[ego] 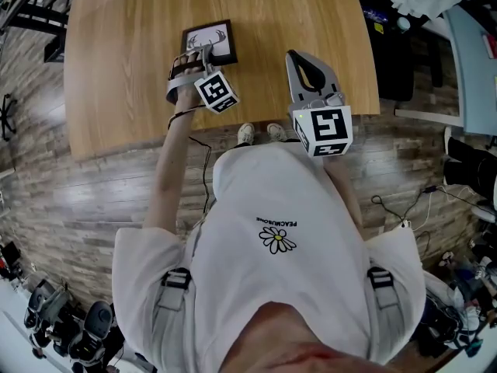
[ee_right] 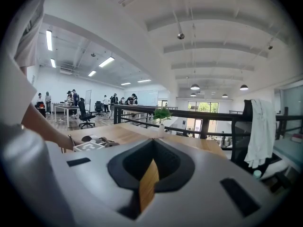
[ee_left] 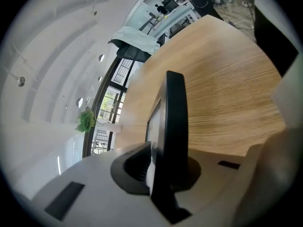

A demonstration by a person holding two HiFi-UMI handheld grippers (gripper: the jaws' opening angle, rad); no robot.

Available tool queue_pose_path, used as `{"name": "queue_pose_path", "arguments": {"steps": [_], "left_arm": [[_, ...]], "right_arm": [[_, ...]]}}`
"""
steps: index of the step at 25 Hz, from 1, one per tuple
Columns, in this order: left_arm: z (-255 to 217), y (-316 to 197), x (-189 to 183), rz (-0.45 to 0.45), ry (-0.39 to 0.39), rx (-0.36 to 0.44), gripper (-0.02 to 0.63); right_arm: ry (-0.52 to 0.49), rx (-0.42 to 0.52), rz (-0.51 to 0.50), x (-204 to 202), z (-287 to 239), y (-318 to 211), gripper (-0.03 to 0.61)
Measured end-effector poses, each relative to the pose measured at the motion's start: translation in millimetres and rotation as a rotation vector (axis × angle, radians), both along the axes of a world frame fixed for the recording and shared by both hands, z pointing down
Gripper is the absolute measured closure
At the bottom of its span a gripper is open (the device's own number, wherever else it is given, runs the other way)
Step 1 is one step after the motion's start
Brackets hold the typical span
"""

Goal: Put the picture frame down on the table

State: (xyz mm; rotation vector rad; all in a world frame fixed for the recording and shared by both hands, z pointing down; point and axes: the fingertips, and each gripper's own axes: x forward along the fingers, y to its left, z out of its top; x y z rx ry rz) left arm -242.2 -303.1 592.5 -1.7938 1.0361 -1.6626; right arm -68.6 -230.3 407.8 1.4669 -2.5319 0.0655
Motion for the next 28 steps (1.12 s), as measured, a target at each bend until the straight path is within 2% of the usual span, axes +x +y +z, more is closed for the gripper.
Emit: {"name": "queue_pose_path", "arguments": {"steps": [6,8,10,12,15,19,25,28], "left_arm": [[6,2,1,0.007,0.040,-0.063,0.540],[13,6,3,-0.015,0.090,-0.127,0.488],[19,10,5,-0.032,0.142,-0.184,0.390],[20,13,8,-0.028,0.165,-0.215,0.371],[28,19,11,-0.009,0.162,-0.289,0.330],[37,23,10,0.002,0.158,-0.375,0.311],[36,41,16,0.030,0.173,-0.547,0.301],[35,46,17,0.043,0.164,-0.580,0.301]], "right_arm": [[0.007,-0.008,-0.002,2,3,1,0.569],[0.004,-0.008,-0.003,3,4,1,0.569],[0.001,-0.013,-0.005,2,5,1,0.569],[0.003,-0.019,-0.006,2,6,1,0.569],[0.006,-0.026,-0.010,2,9,1,0.569],[0.011,-0.042,-0.016,0,16,3,0.569],[0.009,-0.057,-0.034,-3,18,4,0.569],[0.009,-0.061,-0.040,-4,20,5,0.569]]}}
